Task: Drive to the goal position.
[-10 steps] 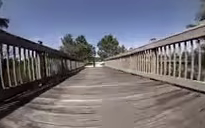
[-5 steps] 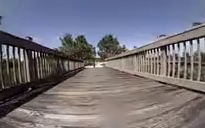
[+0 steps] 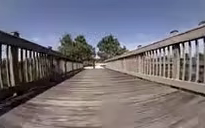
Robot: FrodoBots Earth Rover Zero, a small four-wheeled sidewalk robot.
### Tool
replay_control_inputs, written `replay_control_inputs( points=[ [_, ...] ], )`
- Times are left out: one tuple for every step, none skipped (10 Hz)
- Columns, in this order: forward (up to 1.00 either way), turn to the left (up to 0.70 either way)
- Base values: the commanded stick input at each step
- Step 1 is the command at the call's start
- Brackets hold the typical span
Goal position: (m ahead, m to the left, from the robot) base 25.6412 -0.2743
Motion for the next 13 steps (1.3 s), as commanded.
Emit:
replay_control_inputs(
  points=[
    [0.85,0.00],
    [0.85,0.00],
    [0.85,0.00],
    [0.85,0.00],
    [0.85,0.00],
    [0.85,0.00],
    [0.85,0.00],
    [0.85,0.00],
    [0.85,0.00],
    [0.85,0.00],
    [0.85,0.00],
    [0.85,0.00],
    [0.85,0.00]
  ],
)
